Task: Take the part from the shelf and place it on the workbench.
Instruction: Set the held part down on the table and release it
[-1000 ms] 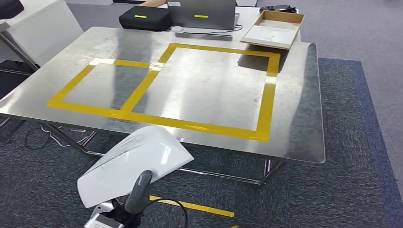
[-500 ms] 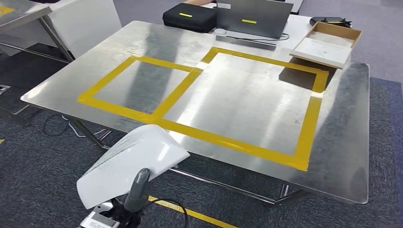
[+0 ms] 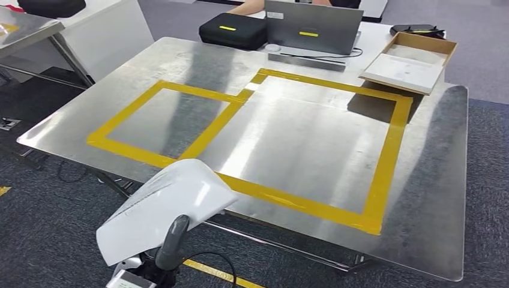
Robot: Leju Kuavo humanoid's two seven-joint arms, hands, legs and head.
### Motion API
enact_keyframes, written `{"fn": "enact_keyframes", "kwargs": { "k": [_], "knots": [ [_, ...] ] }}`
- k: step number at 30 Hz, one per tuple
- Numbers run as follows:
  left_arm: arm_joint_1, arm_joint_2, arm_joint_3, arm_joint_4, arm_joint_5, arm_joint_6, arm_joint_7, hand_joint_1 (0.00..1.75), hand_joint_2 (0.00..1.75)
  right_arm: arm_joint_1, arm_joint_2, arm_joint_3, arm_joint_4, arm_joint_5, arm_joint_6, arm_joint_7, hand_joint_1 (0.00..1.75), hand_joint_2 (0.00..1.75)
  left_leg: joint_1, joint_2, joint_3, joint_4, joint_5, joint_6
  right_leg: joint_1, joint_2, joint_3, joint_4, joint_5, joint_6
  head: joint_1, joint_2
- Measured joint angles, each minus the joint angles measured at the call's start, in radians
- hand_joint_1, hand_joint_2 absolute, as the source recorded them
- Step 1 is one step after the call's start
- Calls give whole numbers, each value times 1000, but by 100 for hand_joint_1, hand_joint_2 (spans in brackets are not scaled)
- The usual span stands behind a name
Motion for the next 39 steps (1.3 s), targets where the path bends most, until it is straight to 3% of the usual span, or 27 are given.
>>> {"fn": "enact_keyframes", "kwargs": {
  "k": [2,3,6,8,11,12,14,16,17,18,19,21,23,26,28,31,32,33,34,35,37,39],
  "knots": [
    [3,1,0,0,0,1,0,175,0,1,-1,0,0,0,-4,0,0,0,4,3,-56,71,-28,-5,0,-2,14,0,-13,0,0,0],
    [4,2,0,0,0,1,0,175,0,2,-1,0,0,0,-5,0,0,0,5,3,-62,62,-13,-5,0,-2,23,0,-20,0,0,0],
    [4,3,0,0,-2,3,0,175,0,3,-1,0,0,1,-10,0,0,0,4,9,-22,-98,102,3,1,-2,56,0,-44,9,0,0],
    [6,3,0,-1,-7,7,1,175,0,2,-2,0,0,1,-14,1,0,0,0,15,-6,-170,128,11,3,-4,62,-1,-56,20,-1,0],
    [13,2,1,-6,-11,11,1,175,0,2,-3,0,0,1,-16,2,0,0,1,13,1,-187,137,24,5,-7,58,15,-55,39,1,0],
    [13,1,2,-7,-12,11,1,175,0,1,-3,0,-1,1,-16,2,0,0,2,12,8,-191,136,29,5,-6,43,43,-50,45,2,0],
    [13,0,3,-9,-13,11,1,175,0,-1,-3,0,-1,1,-16,2,0,0,5,12,20,-198,132,37,4,-2,-25,147,-63,53,4,0],
    [14,0,3,-9,-17,13,1,175,0,-1,-3,0,-1,1,-17,3,0,0,5,10,26,-199,125,44,4,0,-103,254,-112,55,5,0],
    [14,0,4,-9,-25,15,1,175,0,1,-4,-1,-1,1,-17,3,0,0,4,8,29,-199,121,46,4,0,-129,280,-132,55,5,0],
    [14,0,4,-9,-40,21,2,175,0,2,-4,-1,-1,2,-17,4,0,0,2,6,35,-199,117,47,4,0,-142,277,-133,54,5,0],
    [12,1,5,-10,-64,29,7,175,0,3,-5,-2,-1,4,-17,6,0,0,1,4,42,-199,113,46,4,0,-138,243,-110,51,5,0],
    [1,8,8,-12,-156,50,30,175,0,3,-8,-2,-1,10,-15,9,0,0,-1,1,56,-199,104,44,7,1,-98,118,-24,40,5,0],
    [-28,27,14,-13,-282,63,71,175,0,1,-12,-2,-1,21,-8,14,0,0,-3,-1,62,-201,97,38,11,2,-65,29,11,28,5,0],
    [-104,103,31,3,-459,47,139,175,0,2,-17,-1,-1,41,13,21,0,0,-5,-2,68,-196,99,18,13,1,-46,6,21,10,4,0],
    [-172,174,55,37,-528,20,168,175,0,2,-22,-1,-1,54,27,24,0,0,-5,1,65,-172,84,7,7,0,-31,-1,34,1,3,0],
    [-271,271,104,103,-599,-23,191,175,0,-1,-27,0,-1,64,43,24,0,0,2,4,-8,-21,-1,-10,4,0,-27,-4,35,-5,-2,0],
    [-299,307,120,130,-628,-39,195,175,0,0,-30,0,-1,67,48,24,0,0,4,5,-36,30,-21,-14,4,0,-27,-3,34,-6,-2,0],
    [-325,342,134,159,-657,-54,199,175,0,1,-33,0,-1,69,52,24,0,0,6,5,-53,54,-24,-17,4,0,-27,-3,33,-7,-2,0],
    [-351,378,148,188,-685,-65,205,175,0,2,-35,0,-1,72,55,22,0,0,7,5,-53,40,-5,-19,4,1,-26,-3,33,-8,-3,0],
    [-378,414,159,219,-712,-75,210,175,0,3,-37,0,-1,74,58,20,0,0,8,6,-37,-8,31,-19,5,2,-25,-3,32,-7,-4,0],
    [-438,491,178,283,-750,-92,217,175,0,3,-41,0,-1,77,63,14,0,0,8,11,10,-142,104,-15,6,4,-23,-2,31,-5,-5,0],
    [-488,565,198,352,-764,-103,209,175,0,3,-44,0,-1,79,67,8,0,0,4,14,32,-214,128,-7,8,6,-29,-1,32,1,-6,0]
  ]
}}
